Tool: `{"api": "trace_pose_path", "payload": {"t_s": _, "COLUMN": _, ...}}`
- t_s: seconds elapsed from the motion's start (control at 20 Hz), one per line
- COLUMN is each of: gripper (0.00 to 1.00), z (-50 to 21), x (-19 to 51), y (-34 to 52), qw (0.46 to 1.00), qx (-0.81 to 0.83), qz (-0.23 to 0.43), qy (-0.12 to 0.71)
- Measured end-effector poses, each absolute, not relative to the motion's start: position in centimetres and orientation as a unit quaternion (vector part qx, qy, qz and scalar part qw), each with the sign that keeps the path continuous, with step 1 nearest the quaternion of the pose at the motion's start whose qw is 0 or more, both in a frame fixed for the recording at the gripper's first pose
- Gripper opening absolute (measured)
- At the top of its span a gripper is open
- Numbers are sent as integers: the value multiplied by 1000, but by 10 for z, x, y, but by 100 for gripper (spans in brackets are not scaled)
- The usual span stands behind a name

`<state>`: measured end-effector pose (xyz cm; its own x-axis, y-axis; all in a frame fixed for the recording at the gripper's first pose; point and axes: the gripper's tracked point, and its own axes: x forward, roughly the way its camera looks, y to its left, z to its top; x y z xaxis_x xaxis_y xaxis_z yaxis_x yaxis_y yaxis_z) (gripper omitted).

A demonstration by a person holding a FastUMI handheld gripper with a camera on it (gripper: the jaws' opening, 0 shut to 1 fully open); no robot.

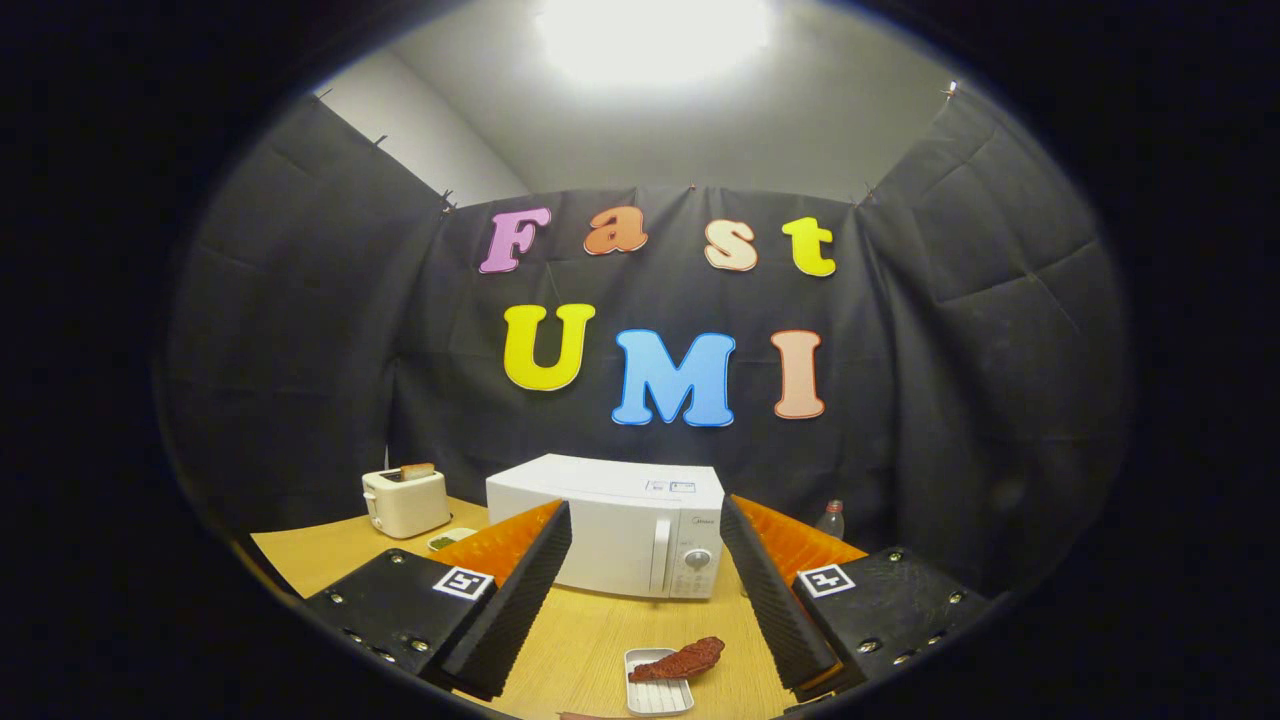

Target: Open the microwave, put the food inside, and close the microwave door.

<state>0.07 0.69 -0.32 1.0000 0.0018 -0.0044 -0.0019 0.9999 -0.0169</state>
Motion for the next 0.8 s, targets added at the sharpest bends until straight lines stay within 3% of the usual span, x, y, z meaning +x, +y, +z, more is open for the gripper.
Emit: {"api": "trace_pose_path", "payload": {"t_s": 0.8, "gripper": 95, "z": -12, "x": 21, "y": 2, "qw": 1000, "qx": -4, "qz": -1, "qy": -14}}
